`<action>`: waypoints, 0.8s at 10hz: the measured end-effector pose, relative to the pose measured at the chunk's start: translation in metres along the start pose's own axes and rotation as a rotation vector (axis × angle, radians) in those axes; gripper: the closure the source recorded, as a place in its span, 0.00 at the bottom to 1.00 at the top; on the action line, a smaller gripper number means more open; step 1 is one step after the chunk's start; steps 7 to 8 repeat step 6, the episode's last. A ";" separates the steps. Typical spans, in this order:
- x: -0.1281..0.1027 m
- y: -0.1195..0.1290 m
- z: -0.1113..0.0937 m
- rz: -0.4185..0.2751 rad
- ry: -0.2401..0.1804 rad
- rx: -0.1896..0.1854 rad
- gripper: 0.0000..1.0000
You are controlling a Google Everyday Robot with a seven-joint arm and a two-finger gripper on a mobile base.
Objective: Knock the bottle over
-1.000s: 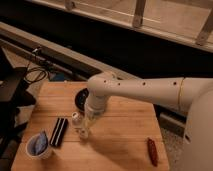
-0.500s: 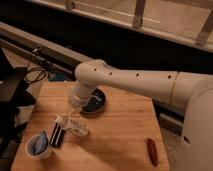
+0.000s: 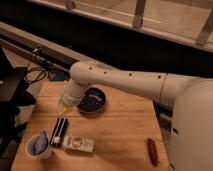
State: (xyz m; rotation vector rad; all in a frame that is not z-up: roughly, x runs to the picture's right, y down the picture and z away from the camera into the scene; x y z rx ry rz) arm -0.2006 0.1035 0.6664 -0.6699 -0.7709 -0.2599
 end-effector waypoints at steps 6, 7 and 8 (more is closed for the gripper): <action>0.001 0.001 -0.008 -0.004 -0.012 0.014 1.00; 0.001 0.001 -0.008 -0.004 -0.012 0.014 1.00; 0.001 0.001 -0.008 -0.004 -0.012 0.014 1.00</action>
